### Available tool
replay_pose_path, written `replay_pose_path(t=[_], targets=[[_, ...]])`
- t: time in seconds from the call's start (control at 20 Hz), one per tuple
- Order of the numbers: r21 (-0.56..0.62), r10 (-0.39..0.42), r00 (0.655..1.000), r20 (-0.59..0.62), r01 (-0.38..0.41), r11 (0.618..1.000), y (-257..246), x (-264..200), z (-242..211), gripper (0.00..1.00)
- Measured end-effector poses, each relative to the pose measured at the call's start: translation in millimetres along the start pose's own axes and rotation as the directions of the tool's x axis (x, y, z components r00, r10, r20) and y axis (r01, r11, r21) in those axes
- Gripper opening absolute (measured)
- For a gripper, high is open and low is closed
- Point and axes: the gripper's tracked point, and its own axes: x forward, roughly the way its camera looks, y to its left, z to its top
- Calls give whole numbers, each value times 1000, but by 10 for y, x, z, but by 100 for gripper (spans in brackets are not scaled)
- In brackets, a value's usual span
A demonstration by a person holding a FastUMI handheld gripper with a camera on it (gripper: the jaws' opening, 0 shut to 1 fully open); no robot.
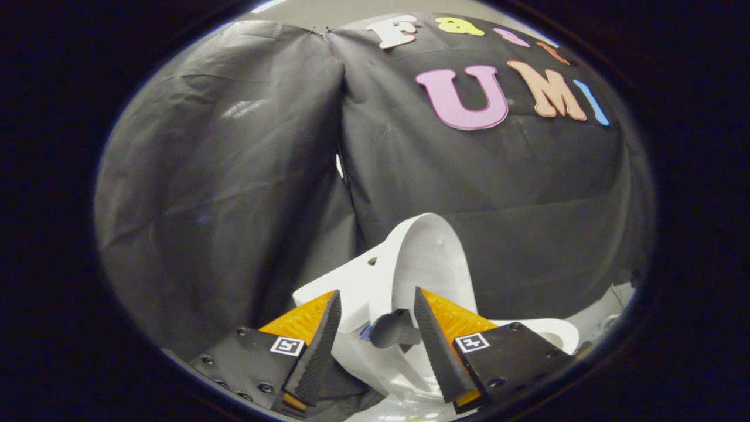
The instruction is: Open the toilet lid.
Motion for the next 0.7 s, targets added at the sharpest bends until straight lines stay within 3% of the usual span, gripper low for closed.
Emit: replay_pose_path(t=[0.4,0.65,0.7], targets=[[-33,-144,986,84,147,989,-945,-347,512,78],[-24,-151,977,151,156,987,-1584,-727,823,78],[-35,-180,970,163,188,982,-1779,-856,836,78]])
